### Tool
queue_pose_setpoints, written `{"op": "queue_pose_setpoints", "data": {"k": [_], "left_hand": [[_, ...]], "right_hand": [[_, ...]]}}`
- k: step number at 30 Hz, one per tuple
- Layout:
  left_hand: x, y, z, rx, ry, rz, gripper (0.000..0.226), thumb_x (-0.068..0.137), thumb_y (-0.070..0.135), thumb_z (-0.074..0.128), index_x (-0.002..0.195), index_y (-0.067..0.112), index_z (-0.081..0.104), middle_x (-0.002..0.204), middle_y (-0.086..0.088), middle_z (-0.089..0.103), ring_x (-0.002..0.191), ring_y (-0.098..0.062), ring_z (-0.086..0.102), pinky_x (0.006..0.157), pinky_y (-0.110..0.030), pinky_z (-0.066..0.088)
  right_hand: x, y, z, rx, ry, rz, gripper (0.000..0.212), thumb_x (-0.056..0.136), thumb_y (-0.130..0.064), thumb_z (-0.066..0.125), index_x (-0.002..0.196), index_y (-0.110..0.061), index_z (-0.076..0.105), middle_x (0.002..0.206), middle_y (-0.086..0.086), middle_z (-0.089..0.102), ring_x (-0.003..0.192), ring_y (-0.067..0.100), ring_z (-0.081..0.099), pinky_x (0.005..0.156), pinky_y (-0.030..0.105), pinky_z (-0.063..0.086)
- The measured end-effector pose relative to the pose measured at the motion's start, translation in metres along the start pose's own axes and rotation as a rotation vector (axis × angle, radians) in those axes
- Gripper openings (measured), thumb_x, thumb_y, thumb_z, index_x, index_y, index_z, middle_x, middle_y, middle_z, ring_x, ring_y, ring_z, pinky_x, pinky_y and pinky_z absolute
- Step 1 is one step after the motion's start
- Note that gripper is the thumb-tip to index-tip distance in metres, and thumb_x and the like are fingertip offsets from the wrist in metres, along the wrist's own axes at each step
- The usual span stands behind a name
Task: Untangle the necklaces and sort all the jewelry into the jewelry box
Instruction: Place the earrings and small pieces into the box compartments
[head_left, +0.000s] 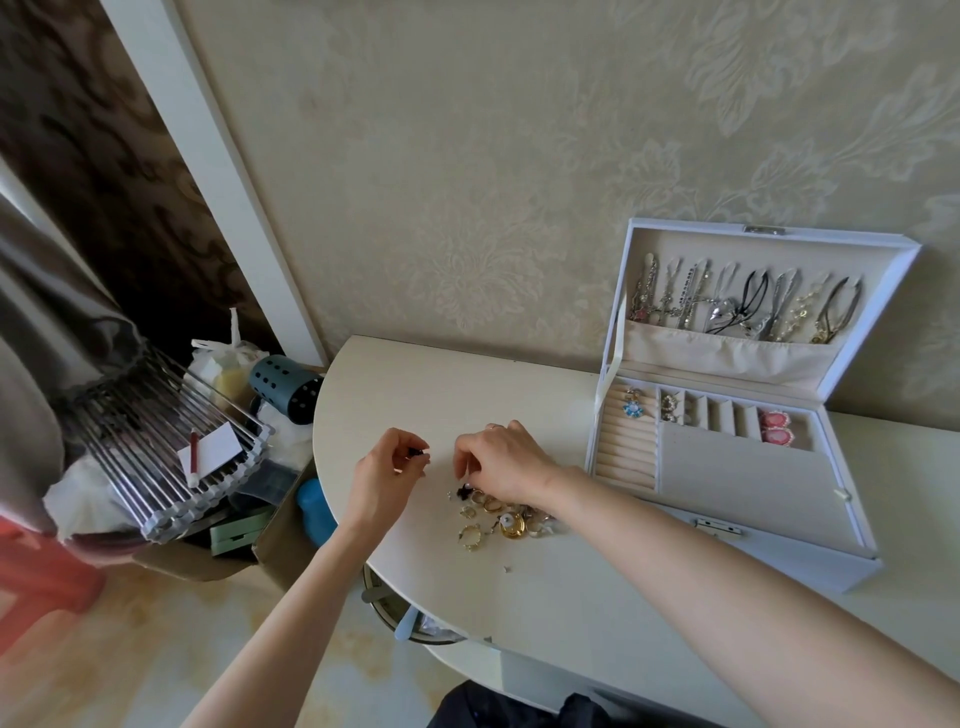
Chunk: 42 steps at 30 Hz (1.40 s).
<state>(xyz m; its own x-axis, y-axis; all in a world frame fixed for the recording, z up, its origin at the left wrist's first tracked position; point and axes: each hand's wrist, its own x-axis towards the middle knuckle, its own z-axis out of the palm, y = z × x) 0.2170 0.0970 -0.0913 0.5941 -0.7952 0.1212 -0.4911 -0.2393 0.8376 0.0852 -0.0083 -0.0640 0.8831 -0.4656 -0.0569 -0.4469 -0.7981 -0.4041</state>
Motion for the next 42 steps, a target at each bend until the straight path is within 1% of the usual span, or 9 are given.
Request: {"op": "queue_pose_setpoints", "data": {"k": [8, 12, 17, 22, 26, 32, 35, 37, 42], "left_hand": [[0.001, -0.006, 0.003, 0.050, 0.003, 0.030, 0.014, 0.088, 0.005, 0.061, 0.096, 0.016, 0.059, 0.092, 0.001, 0.064, 0.085, -0.013, 0.061, 0.066, -0.007, 0.043], [0.000, -0.005, 0.003, 0.054, 0.008, 0.034, 0.013, 0.087, 0.005, 0.062, 0.096, 0.015, 0.060, 0.093, 0.002, 0.064, 0.084, -0.013, 0.059, 0.064, -0.003, 0.042], [-0.002, 0.000, 0.005, 0.050, -0.010, 0.037, 0.014, 0.086, 0.003, 0.062, 0.097, 0.011, 0.062, 0.091, 0.001, 0.064, 0.082, -0.012, 0.059, 0.065, -0.003, 0.041], [-0.001, 0.004, 0.008, 0.067, -0.060, 0.035, 0.012, 0.085, 0.006, 0.065, 0.095, 0.014, 0.062, 0.088, 0.003, 0.065, 0.081, -0.007, 0.059, 0.064, -0.004, 0.041], [0.001, 0.011, 0.013, 0.029, -0.089, 0.025, 0.012, 0.084, 0.007, 0.067, 0.093, 0.014, 0.063, 0.085, 0.002, 0.066, 0.080, -0.008, 0.061, 0.066, -0.006, 0.043], [0.003, 0.030, 0.022, -0.097, -0.189, 0.002, 0.019, 0.080, 0.002, 0.070, 0.092, 0.015, 0.065, 0.084, 0.002, 0.069, 0.080, -0.013, 0.065, 0.074, -0.018, 0.050], [0.005, 0.033, 0.023, -0.145, -0.193, -0.031, 0.019, 0.076, 0.002, 0.072, 0.088, 0.016, 0.065, 0.083, -0.003, 0.070, 0.081, -0.020, 0.066, 0.078, -0.032, 0.051], [0.006, 0.035, 0.023, -0.159, -0.187, -0.040, 0.019, 0.075, 0.002, 0.073, 0.087, 0.014, 0.064, 0.083, -0.004, 0.070, 0.080, -0.022, 0.066, 0.077, -0.038, 0.052], [0.007, 0.039, 0.025, -0.197, -0.157, -0.037, 0.019, 0.075, -0.001, 0.072, 0.086, 0.012, 0.063, 0.085, -0.009, 0.070, 0.082, -0.028, 0.065, 0.079, -0.043, 0.051]], "right_hand": [[0.001, 0.005, -0.002, 0.066, 0.004, 0.072, 0.034, 0.081, 0.001, 0.049, 0.096, -0.024, 0.067, 0.092, -0.006, 0.067, 0.095, 0.015, 0.057, 0.090, 0.033, 0.033], [0.000, 0.005, -0.006, 0.027, -0.035, 0.055, 0.023, 0.084, -0.010, 0.056, 0.097, -0.024, 0.068, 0.097, -0.007, 0.067, 0.099, 0.014, 0.055, 0.086, 0.033, 0.029], [0.000, -0.002, -0.002, -0.009, -0.045, 0.043, 0.019, 0.085, -0.010, 0.055, 0.092, -0.023, 0.068, 0.083, -0.009, 0.060, 0.096, 0.016, 0.055, 0.081, 0.031, 0.026], [0.000, 0.003, -0.010, 0.115, -0.032, 0.083, 0.013, 0.082, -0.013, 0.063, 0.089, -0.018, 0.072, 0.097, -0.005, 0.071, 0.095, 0.015, 0.060, 0.089, 0.031, 0.038], [-0.001, 0.009, -0.020, 0.354, 0.070, 0.151, 0.010, 0.076, -0.004, 0.071, 0.084, -0.010, 0.075, 0.088, 0.003, 0.073, 0.084, 0.014, 0.064, 0.080, 0.025, 0.049], [-0.002, 0.017, -0.026, 0.517, 0.178, 0.208, 0.013, 0.072, -0.003, 0.076, 0.074, -0.016, 0.072, 0.080, 0.001, 0.071, 0.082, 0.016, 0.064, 0.079, 0.030, 0.051], [-0.006, 0.018, -0.027, 0.577, 0.208, 0.217, 0.018, 0.072, -0.003, 0.076, 0.070, -0.019, 0.068, 0.071, -0.005, 0.066, 0.074, 0.014, 0.062, 0.063, 0.022, 0.047], [-0.009, 0.020, -0.030, 0.629, 0.235, 0.214, 0.014, 0.073, 0.001, 0.075, 0.074, -0.012, 0.070, 0.069, -0.002, 0.065, 0.067, 0.013, 0.063, 0.059, 0.019, 0.048], [-0.013, 0.029, -0.031, 0.660, 0.249, 0.238, 0.025, 0.076, 0.014, 0.062, 0.079, -0.010, 0.070, 0.072, 0.007, 0.067, 0.062, 0.017, 0.065, 0.067, 0.044, 0.058]]}}
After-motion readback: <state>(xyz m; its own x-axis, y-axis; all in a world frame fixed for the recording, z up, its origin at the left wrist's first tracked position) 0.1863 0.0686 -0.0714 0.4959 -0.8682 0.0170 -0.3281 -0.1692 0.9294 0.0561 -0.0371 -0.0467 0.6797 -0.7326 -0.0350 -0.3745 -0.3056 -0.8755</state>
